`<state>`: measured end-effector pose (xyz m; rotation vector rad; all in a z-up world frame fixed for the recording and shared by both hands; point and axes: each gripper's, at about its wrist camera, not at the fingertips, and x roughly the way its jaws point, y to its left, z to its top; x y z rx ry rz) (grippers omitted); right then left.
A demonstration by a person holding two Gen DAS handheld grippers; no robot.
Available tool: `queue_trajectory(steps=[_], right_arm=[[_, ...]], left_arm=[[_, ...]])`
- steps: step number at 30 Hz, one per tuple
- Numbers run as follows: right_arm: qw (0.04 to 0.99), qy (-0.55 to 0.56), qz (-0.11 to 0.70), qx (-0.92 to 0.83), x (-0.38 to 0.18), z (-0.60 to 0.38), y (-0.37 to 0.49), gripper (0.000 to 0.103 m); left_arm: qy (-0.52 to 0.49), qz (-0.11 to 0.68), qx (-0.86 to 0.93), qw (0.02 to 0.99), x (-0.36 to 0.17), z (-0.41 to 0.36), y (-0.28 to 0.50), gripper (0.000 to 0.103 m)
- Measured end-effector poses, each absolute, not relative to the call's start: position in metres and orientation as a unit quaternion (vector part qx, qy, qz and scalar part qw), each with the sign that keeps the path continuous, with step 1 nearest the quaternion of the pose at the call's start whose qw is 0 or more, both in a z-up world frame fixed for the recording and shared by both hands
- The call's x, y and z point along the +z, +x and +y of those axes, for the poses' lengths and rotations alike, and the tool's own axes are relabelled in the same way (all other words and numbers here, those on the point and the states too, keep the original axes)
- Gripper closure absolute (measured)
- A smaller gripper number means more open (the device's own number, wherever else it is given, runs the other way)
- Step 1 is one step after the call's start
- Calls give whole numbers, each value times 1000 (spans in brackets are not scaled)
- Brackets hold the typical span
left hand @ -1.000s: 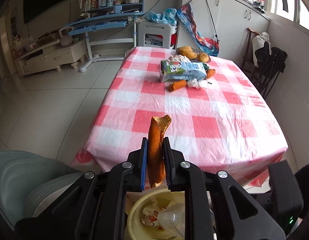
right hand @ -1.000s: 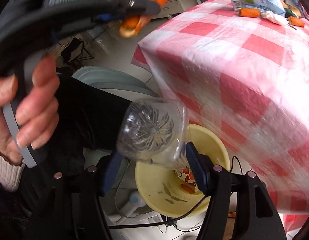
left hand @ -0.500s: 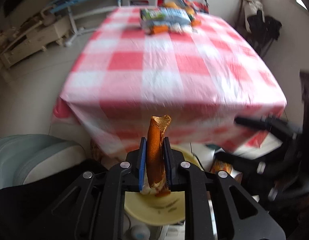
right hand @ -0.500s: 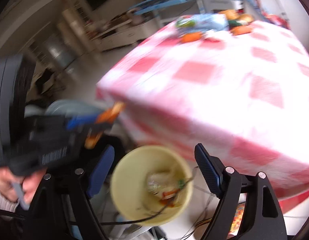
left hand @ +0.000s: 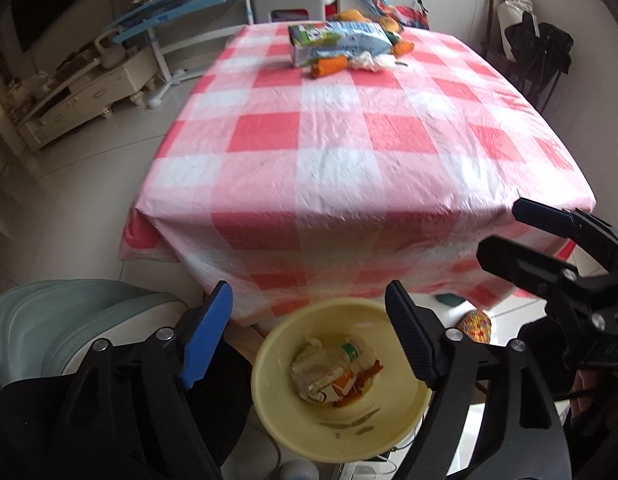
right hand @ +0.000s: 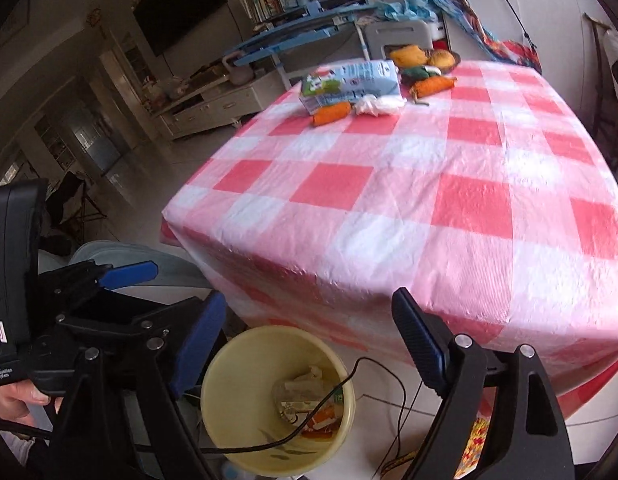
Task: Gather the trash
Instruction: 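Raise both tools back over the table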
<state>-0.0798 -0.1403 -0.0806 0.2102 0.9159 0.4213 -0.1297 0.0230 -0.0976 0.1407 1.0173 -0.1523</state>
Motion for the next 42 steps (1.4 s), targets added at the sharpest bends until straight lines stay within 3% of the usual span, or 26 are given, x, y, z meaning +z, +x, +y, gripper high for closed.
queue_trajectory(steps=[7,26,42], right_arm=[[881,79,419,202,-76,-137,-81,22],[890,82,408,186,-71,-136,-75,21],[892,24,416,176,-59,-139,21,22]], left_arm=[[29,456,-50,888,-83,39,-125,17],[-43,443,-46,894,-74,56,-115,16],[-9,434,-57,899,-43,36,24,16]])
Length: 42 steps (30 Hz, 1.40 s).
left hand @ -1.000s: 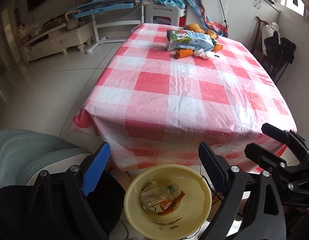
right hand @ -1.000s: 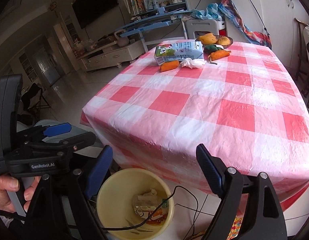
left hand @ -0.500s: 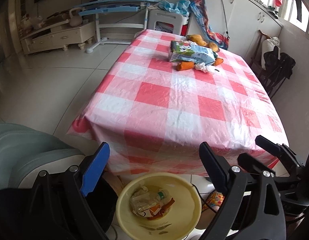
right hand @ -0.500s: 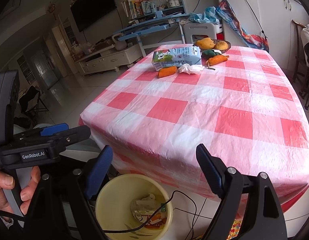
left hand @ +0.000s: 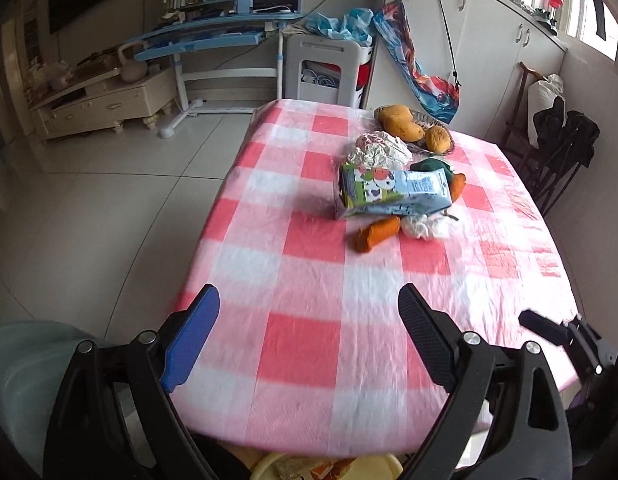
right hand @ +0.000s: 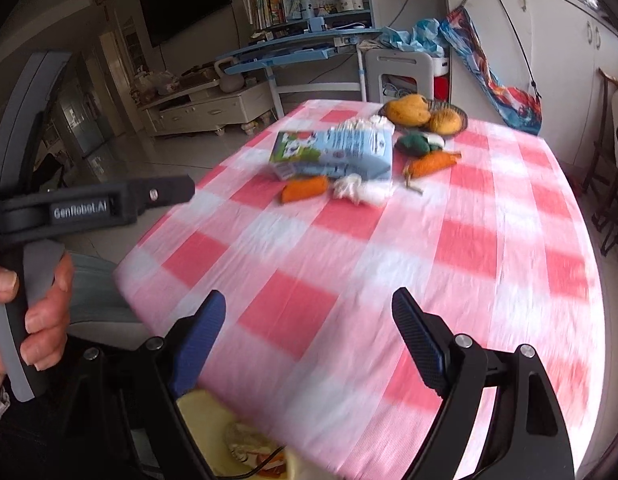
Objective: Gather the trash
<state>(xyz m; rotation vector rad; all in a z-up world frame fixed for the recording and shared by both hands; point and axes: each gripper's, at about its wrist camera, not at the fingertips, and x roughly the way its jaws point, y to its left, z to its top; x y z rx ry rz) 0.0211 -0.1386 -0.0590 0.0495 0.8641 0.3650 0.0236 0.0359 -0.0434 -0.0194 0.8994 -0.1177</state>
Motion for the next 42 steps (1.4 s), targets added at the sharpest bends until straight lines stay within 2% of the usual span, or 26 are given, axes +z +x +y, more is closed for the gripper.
queue_trajectory(steps=[7,12,17,19,21,23,26,27,29,32,38,39,41,42], right_arm=[[890,6,420,178,-68,-138,82,23],[884,2,430,186,-81,-131,108,27],[874,9,449,185,-92,-135,125,40],[872,11,454,184,-93,-138,130,42],[866,11,464,187,-96,-139,132,48],[863,13,468,190,-98,-141,133,61],[861,-10,470,195,-96,-140,127,69],[859,-13,472,197,-96,-140,124,71],[856,-21,477,200,-95,-142,117,82],[848,-18,487,210,-93,-153,108,82],[842,-36,494,213,-90,-160,99,81],[841,-35,496,212,-90,-162,101,78],[848,-33,486,207,-89,-163,102,56],[852,-31,480,209,-88,-162,102,53]], left_arm=[[10,453,-66,889,-62,17,67,16],[33,417,-84,904,-51,3,88,16],[108,394,-114,905,-49,-20,103,16],[132,389,-108,905,-51,-26,106,16],[139,402,-113,898,-53,-29,109,16],[150,410,-108,893,-53,-28,109,16],[158,418,-104,888,-50,-23,102,16],[148,425,-114,886,-49,-19,99,21],[103,458,-156,869,-50,-9,100,28],[72,487,-182,851,-59,-4,105,37],[102,492,-200,841,-64,-18,103,38],[110,494,-212,836,-63,-21,100,38],[120,490,-217,836,-63,-25,98,38],[120,493,-216,834,-65,-26,98,38]])
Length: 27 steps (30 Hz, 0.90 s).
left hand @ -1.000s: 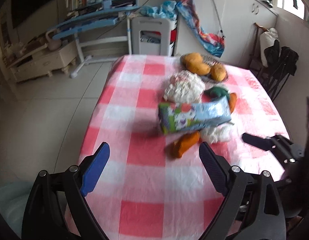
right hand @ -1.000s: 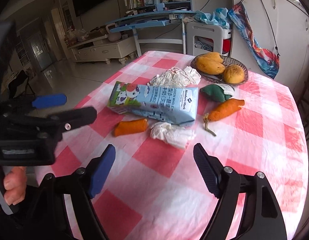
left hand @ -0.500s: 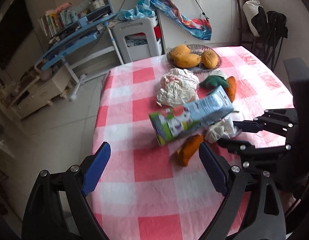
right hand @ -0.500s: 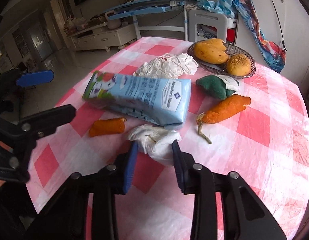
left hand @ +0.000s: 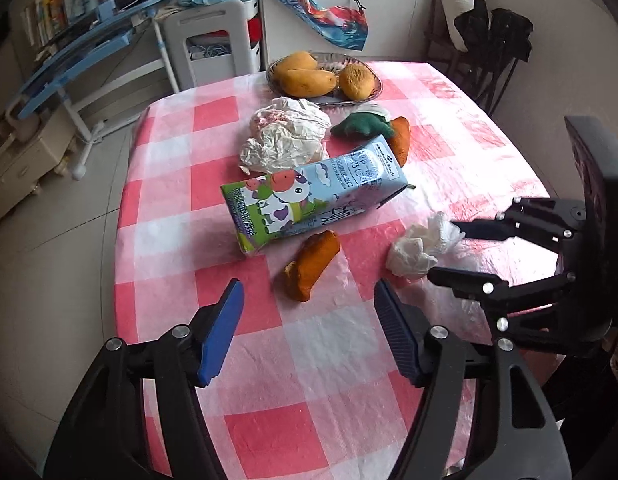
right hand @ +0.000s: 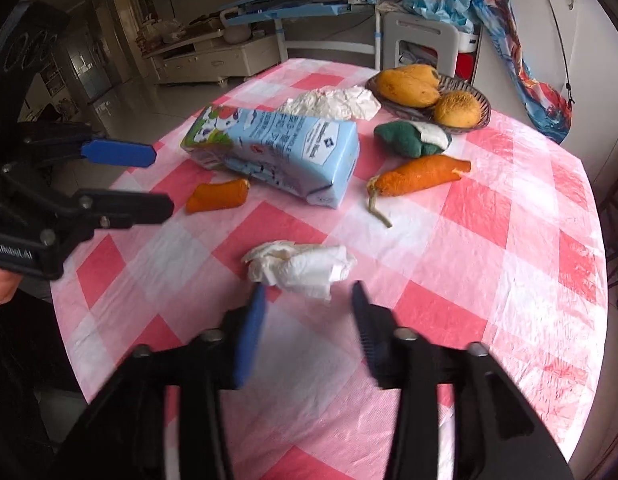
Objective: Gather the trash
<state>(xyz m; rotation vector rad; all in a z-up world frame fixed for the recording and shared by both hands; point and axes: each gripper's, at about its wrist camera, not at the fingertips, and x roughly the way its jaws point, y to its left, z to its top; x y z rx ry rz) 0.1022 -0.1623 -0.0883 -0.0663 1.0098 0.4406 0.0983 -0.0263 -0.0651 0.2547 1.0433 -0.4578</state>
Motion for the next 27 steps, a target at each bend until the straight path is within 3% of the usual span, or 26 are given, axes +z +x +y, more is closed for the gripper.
queue_trajectory(steps=[9,12,14,16,20,27], right_arm=[[849,-38,474,229,-92,-144,108,52],[848,-47,475,231,-93,-143,109,55],[845,-49,478,234,-93,-144,111,65],[843,-51,481,237,-93,-143,112,73],[836,-71,484,248,-91,-138,107,84],[833,-94,484,253,-81,-144,91,90]], left_arm=[[131,477,-193,847,-80,-47,115,39],[135,484,-178,846,-89,-47,123,46],[133,495,-171,842,-95,-45,126,55],[134,503,-174,836,-100,-46,127,75],[142,502,-196,830,-99,-53,120,81],[135,510,-219,820,-89,-51,106,83]])
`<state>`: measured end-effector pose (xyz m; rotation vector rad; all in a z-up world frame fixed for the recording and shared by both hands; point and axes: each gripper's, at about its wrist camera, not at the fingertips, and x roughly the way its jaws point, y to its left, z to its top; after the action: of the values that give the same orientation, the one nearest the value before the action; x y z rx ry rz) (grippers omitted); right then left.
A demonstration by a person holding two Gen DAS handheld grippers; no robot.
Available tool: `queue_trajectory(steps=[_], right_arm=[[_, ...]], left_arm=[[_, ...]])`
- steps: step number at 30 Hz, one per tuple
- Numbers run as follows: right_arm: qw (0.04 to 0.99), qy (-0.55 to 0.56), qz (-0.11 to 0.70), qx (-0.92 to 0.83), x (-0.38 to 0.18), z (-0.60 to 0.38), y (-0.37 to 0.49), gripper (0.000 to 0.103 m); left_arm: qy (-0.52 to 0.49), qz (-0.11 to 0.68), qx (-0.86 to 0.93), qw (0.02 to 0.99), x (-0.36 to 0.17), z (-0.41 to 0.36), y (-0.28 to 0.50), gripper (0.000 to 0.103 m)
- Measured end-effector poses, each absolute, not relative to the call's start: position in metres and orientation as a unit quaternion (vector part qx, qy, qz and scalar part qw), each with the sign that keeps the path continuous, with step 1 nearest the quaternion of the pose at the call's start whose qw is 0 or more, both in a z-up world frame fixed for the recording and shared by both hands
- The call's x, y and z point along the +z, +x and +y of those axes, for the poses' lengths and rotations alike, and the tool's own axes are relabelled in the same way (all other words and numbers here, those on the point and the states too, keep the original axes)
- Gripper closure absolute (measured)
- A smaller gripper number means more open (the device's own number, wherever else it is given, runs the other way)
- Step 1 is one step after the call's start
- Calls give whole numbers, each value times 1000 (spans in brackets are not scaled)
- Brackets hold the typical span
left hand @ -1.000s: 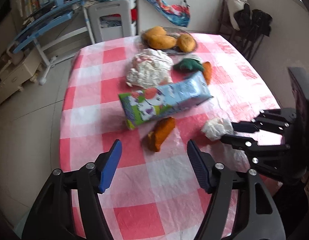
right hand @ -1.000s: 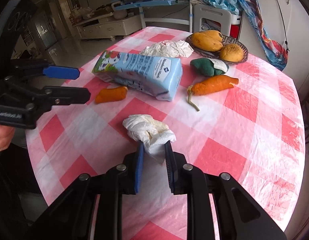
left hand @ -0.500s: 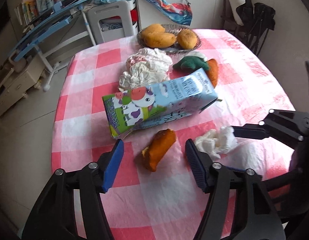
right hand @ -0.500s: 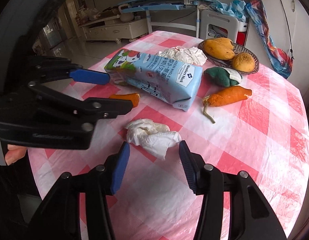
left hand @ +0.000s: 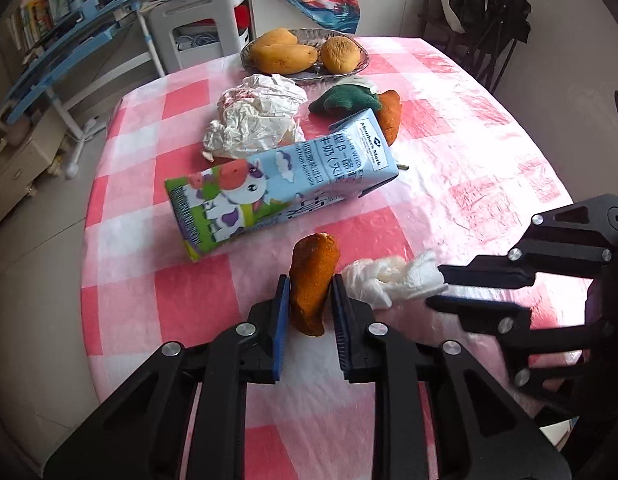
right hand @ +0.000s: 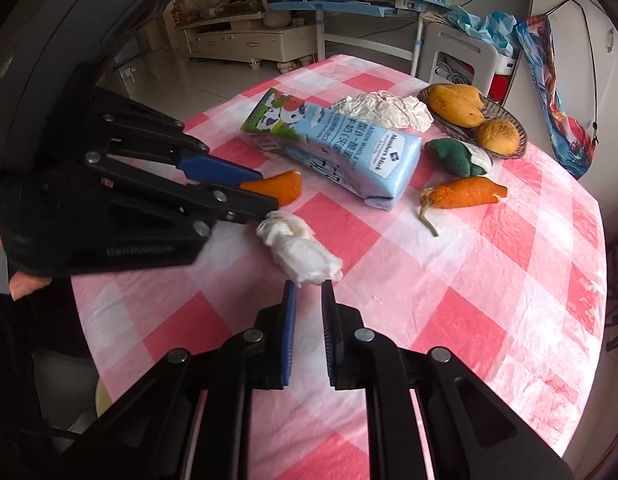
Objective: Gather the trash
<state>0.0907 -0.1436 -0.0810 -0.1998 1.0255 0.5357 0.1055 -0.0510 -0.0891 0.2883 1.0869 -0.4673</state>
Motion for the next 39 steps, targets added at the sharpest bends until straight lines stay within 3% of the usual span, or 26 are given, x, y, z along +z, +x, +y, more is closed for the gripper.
queue_trajectory(steps=[7,9,11,12,20,24,27,34,39], right_arm=[[819,-108,500,260,-77,-155,74,90],[826,-107,489,259,-76,-154,71,85],[836,-105,475,255,-75,-153,69,43],[844,-103,460,254,-73,-150,69,40],[855,-73,446,255,-74,-133,93,40],[852,-68,452,255,-79,-127,103,40],[847,-67,462,254,-84,-125,104,50],[834,-72,483,255,-91,-127,102,88],[832,-82,484,258,-88,-130,92,91]], left_arm=[[140,527,-228,807,-88,-42,90,83],[146,527,-228,805,-89,-44,84,83],[146,527,-227,806,-88,-45,82,83],[147,526,-223,807,-88,-44,81,83],[158,537,-202,804,-93,-36,80,83],[155,537,-200,805,-92,-34,81,77],[152,535,-196,808,-91,-32,83,70],[160,533,-195,807,-94,-38,82,64],[178,529,-195,806,-97,-45,78,63]])
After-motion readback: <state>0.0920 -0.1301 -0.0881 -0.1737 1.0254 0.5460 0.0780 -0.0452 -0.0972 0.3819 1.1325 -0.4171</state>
